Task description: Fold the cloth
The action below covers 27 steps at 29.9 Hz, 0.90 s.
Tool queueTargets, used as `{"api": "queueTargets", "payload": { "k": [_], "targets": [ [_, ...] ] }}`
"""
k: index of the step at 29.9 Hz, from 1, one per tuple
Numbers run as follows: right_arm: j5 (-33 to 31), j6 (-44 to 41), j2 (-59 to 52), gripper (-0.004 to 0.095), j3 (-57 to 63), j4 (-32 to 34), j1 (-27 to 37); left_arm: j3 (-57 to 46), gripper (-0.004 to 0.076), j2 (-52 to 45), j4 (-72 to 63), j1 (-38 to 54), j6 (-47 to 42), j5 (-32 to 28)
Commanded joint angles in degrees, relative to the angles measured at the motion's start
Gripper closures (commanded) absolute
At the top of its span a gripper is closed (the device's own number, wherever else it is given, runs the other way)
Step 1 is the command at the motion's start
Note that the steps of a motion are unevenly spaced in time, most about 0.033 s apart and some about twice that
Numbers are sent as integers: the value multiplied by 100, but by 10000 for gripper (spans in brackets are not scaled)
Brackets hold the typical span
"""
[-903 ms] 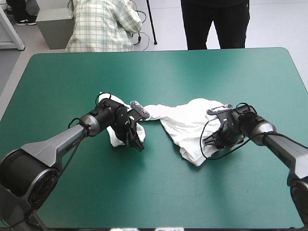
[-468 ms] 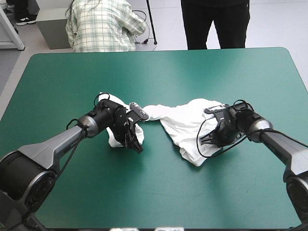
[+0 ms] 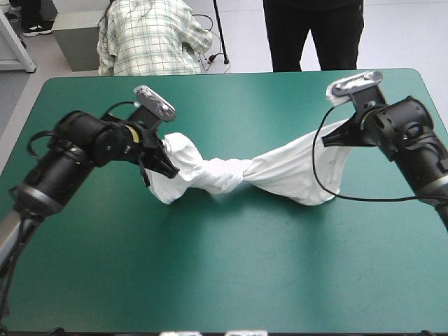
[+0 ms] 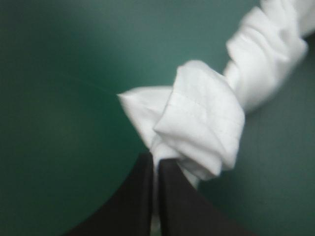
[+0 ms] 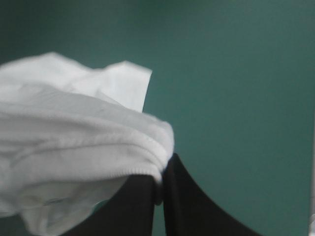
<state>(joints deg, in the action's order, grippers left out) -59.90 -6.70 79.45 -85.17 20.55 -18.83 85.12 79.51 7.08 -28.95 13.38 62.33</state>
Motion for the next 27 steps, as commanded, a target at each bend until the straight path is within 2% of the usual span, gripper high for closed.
{"api": "queueTargets", "payload": {
  "k": [1, 5, 11, 15, 24, 27],
  "targets": [
    [-7, -72, -487, 925, -975, 598, 24, 1019, 733, -546, 152, 53, -170, -50],
    [4, -72, -771, 925, -1926, 576, 24, 2003, 733, -805, 246, 53, -304, 76],
    [166, 120, -1298, 925, -2701, 425, 12, 3002, 733, -1131, 182, 53, -459, 77],
    [135, 221, -1718, 925, -2719, 155, 12, 3177, 733, -1380, -151, 53, -459, 195],
    [-646, 480, -2249, 925, -2639, -522, 12, 3151, 733, -1585, -741, 53, -651, 1137],
    [-825, 503, -2322, 925, -2378, -555, 12, 2949, 733, -1590, -708, 53, -783, 1154]
  ]
}}
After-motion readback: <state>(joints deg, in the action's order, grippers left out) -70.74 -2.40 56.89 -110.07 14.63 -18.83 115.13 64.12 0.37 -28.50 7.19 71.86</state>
